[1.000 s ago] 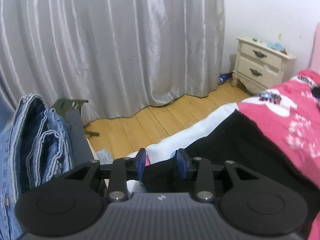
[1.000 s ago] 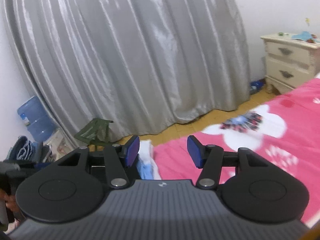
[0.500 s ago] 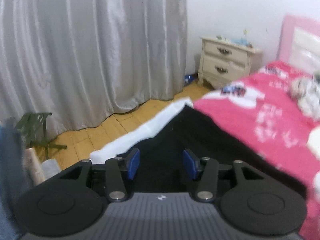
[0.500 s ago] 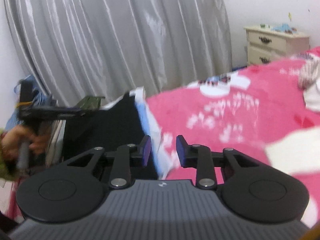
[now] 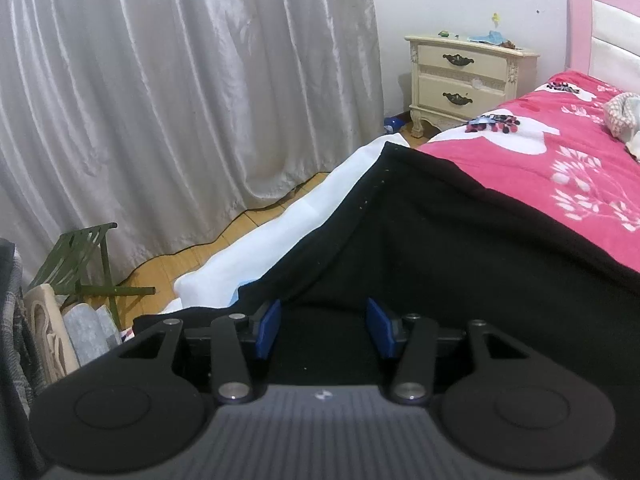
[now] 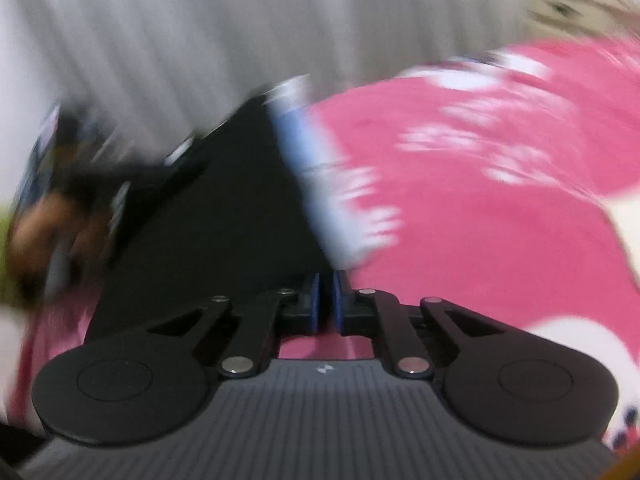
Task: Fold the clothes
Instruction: 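Lay the T-shirt on the white sheet and open both grippers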
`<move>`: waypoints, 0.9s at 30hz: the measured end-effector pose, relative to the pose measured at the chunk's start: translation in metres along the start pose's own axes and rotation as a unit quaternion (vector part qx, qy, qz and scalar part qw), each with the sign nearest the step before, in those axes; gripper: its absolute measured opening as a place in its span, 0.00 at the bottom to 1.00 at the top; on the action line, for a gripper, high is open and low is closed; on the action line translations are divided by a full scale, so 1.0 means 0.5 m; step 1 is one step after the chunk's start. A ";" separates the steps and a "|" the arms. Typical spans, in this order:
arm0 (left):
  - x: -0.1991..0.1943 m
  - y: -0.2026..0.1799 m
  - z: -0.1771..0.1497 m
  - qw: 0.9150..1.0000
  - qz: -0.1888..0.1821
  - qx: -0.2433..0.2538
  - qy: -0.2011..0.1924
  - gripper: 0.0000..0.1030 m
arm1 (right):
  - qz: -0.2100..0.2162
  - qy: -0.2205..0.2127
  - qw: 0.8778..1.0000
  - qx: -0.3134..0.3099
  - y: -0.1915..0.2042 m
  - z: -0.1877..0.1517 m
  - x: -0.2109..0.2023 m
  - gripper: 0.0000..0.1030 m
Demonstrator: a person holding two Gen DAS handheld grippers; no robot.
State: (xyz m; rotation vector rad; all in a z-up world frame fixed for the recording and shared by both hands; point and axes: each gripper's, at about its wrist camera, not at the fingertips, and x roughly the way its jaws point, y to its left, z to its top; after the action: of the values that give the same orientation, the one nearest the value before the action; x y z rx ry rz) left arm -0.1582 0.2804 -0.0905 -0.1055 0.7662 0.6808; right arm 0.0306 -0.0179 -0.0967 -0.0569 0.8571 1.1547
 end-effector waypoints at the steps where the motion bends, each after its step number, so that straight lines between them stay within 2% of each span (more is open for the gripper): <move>1: 0.000 0.001 0.001 1.000 0.000 0.000 0.000 0.49 | -0.012 -0.010 1.000 0.013 -0.014 0.006 -0.013 0.07; 3: -0.006 0.003 0.005 1.000 -0.001 -0.001 0.000 0.48 | -0.030 -0.028 0.999 0.024 -0.033 0.017 -0.043 0.07; 6: -0.029 0.005 0.017 1.000 0.003 -0.005 -0.007 0.47 | -0.018 -0.038 0.999 0.017 -0.024 0.028 -0.077 0.09; 8: -0.052 0.000 0.029 1.000 0.000 -0.001 -0.027 0.48 | -0.010 -0.042 0.999 0.007 -0.006 0.033 -0.088 0.10; 10: -0.075 -0.011 0.044 0.999 -0.016 0.004 -0.049 0.49 | -0.002 -0.030 0.999 -0.012 0.017 0.040 -0.072 0.10; 13: -0.078 -0.043 0.065 0.997 -0.052 0.010 -0.056 0.49 | 0.007 -0.013 0.998 -0.054 0.060 0.043 -0.041 0.10; 18: 0.004 -0.107 0.094 0.996 -0.092 0.015 -0.015 0.49 | 0.017 0.003 0.995 -0.097 0.117 0.032 0.004 0.10; 20: 0.041 -0.123 0.095 0.996 -0.091 0.015 -0.012 0.49 | 0.018 0.013 0.994 -0.108 0.135 0.024 0.023 0.10; 25: 0.075 -0.138 0.089 0.997 -0.079 0.011 -0.021 0.51 | -0.017 0.027 0.994 -0.102 0.126 0.017 0.066 0.04; 27: 0.074 -0.134 0.085 0.996 -0.081 0.007 -0.022 0.51 | -0.038 0.002 0.996 -0.084 0.115 0.031 0.053 0.05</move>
State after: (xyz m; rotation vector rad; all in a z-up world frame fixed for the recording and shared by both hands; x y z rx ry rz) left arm -0.0730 0.2615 -0.0943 -0.1376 0.7116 0.5216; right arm -0.0041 0.0350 -0.0809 -0.2278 0.7535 1.1526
